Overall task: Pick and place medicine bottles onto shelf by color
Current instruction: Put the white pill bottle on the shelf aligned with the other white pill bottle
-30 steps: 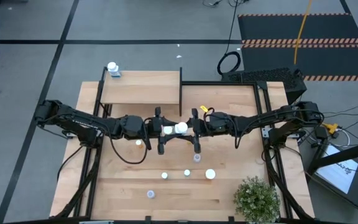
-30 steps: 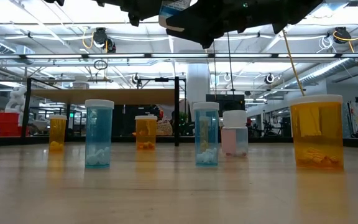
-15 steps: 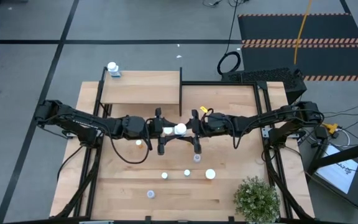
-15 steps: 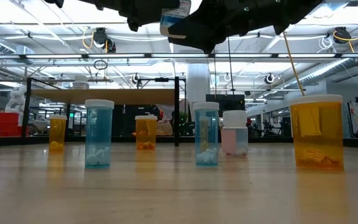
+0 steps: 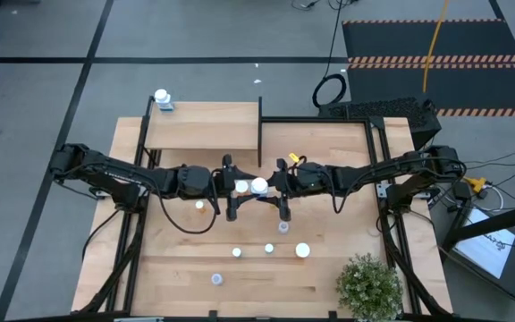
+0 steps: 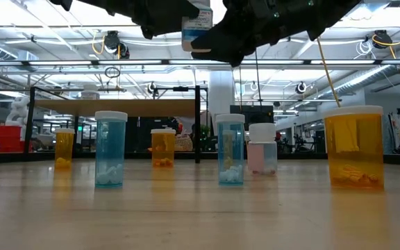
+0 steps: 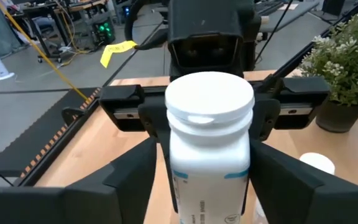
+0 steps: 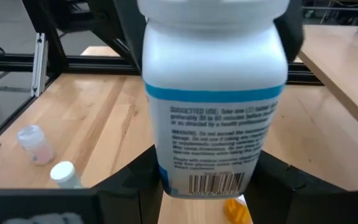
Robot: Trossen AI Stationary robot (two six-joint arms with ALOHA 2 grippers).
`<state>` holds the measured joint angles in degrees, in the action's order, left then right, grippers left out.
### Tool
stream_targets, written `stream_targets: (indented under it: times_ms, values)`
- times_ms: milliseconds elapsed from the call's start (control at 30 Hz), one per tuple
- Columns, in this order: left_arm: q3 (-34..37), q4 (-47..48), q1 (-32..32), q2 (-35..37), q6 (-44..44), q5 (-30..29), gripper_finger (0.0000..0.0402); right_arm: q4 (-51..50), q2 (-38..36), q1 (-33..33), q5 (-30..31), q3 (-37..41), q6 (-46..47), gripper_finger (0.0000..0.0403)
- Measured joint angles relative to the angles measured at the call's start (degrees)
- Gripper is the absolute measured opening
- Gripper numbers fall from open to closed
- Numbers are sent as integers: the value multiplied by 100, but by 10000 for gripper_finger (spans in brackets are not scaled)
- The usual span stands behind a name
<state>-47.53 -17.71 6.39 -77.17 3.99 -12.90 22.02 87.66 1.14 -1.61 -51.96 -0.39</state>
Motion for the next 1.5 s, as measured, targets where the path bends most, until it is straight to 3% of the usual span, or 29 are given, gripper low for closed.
stream_targets:
  times_ms: [300,667,967,1200,1500]
  values:
    - [-2,73,-96,2,-2,2,250,-120,0,-70,13,0,-12,171]
    - [-2,124,-125,2,83,149,165,-142,2,-69,146,0,-70,171]
    - [-2,140,-127,133,117,305,190,-50,-7,-67,15,-4,-134,192]
    - [0,686,-127,831,389,723,164,-229,-91,-65,-20,-2,-93,235]
    - [-2,2333,-338,2280,913,819,179,-857,-432,-65,-20,-2,-211,248]
